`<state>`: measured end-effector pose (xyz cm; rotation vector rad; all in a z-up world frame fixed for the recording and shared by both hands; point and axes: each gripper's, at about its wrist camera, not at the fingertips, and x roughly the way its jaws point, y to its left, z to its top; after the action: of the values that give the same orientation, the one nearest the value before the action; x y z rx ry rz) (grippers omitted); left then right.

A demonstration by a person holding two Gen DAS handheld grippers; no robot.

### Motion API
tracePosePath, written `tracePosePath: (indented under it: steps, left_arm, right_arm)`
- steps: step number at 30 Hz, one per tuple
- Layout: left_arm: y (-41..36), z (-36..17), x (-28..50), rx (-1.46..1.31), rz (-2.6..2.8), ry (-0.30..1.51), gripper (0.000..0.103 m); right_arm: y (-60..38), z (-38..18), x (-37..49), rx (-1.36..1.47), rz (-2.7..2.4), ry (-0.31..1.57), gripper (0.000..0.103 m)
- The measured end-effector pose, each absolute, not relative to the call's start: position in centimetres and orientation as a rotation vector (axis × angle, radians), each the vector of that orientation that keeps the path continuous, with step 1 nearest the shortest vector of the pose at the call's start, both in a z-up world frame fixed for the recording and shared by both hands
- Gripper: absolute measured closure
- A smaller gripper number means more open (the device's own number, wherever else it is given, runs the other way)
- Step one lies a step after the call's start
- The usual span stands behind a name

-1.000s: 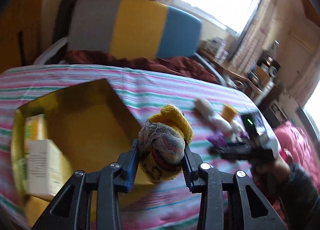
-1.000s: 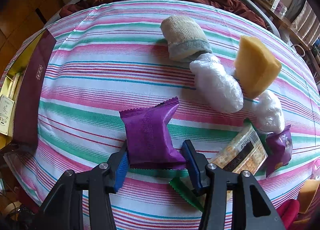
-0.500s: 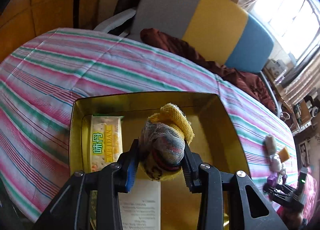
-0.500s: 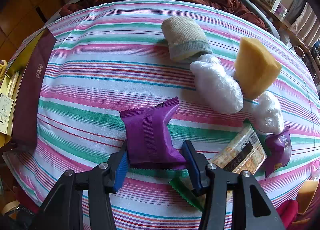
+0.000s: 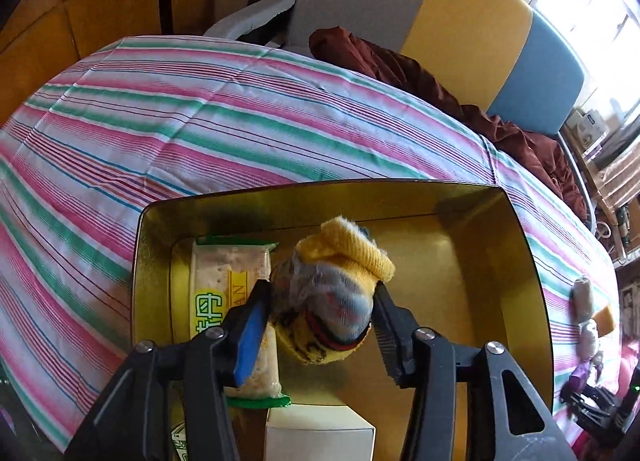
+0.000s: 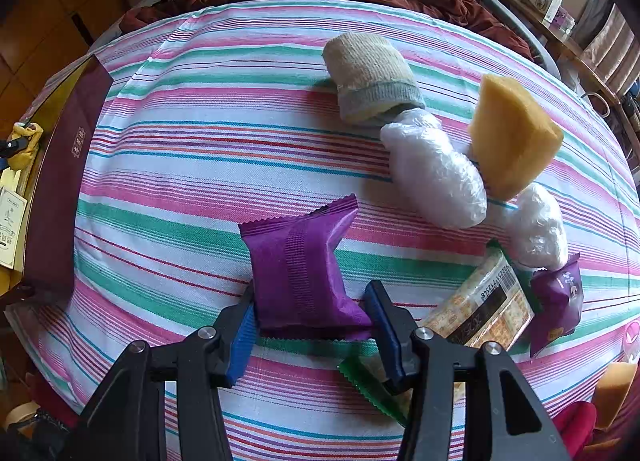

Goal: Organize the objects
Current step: 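Carry the yellow toy into the gold tray and open the left gripper, then close the right gripper on the purple snack packet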

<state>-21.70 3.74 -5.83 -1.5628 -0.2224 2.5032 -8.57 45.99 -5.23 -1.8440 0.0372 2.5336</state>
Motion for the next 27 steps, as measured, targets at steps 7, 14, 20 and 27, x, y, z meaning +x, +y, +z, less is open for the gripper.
tracePosePath:
  steps: [7,14,20,27]
  left_arm:
    - [3.2,-4.5,-20.2,-1.501,2.556,-0.206,0.048]
    - [2.4,-1.2,-15.4,-1.328,2.677,-0.146,0.048]
    - [2.5,1.9,-8.7,-1.071,2.809,0.041,0.037]
    - [1.9,2.7,-4.8,-0.998,2.844,0.079,0.036]
  right_arm:
    - [46.0,-5.2,-8.5,-1.842,2.532,0.040,0.051]
    - [46.1,-5.2,-8.4,-1.837,2.531,0.039,0.051]
    - [47.0,-4.7,-8.5,-1.815,2.532,0.048,0.052]
    - [41.1,1.2,-8.7,-1.702,2.712,0.194,0.078]
